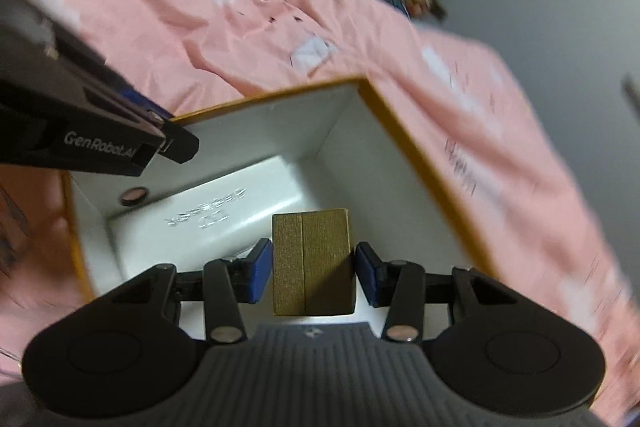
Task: Organize objects
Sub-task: 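Lower the gold box into the orange box corner and open the right tool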
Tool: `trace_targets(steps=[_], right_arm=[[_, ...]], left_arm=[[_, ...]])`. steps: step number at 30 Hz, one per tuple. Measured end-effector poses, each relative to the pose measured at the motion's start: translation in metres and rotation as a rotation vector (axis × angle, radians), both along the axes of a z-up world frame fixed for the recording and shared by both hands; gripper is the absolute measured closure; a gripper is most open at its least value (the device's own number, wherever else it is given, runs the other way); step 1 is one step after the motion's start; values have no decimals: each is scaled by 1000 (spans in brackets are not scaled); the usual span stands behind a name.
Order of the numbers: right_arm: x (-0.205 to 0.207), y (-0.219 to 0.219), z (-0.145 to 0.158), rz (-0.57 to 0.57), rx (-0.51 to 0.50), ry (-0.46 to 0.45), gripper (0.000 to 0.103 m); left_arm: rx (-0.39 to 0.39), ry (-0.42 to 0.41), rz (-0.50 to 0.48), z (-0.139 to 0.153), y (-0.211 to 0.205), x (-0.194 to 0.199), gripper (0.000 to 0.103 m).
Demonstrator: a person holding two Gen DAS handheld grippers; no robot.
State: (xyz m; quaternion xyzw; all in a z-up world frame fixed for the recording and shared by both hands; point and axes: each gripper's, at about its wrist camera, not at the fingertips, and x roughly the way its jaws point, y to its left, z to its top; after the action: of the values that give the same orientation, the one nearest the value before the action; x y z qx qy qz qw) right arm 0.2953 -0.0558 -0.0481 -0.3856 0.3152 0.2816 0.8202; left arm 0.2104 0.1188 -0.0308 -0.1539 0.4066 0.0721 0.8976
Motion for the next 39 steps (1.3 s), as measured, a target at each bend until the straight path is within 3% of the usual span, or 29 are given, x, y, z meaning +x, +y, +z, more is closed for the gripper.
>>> trace_targets(steps=[6,22,26,31,39], right_arm=[[16,12,-6,122,-64,-107,56],[37,33,-32,267,-79,-157,56],[43,36,-34,266,-69,-156,57],[46,33,-33,223,-95,-219,56],[43,12,-30,96,-69,-88,53]], left_arm=[[-8,8,-1,-2,2,9,88],[-103,16,-18,-16,15,17,84],[-116,18,-17,-16,17,17,84],[-116,17,-17,-15,17,17,84],[-118,10,-18,-16,17,15,84]])
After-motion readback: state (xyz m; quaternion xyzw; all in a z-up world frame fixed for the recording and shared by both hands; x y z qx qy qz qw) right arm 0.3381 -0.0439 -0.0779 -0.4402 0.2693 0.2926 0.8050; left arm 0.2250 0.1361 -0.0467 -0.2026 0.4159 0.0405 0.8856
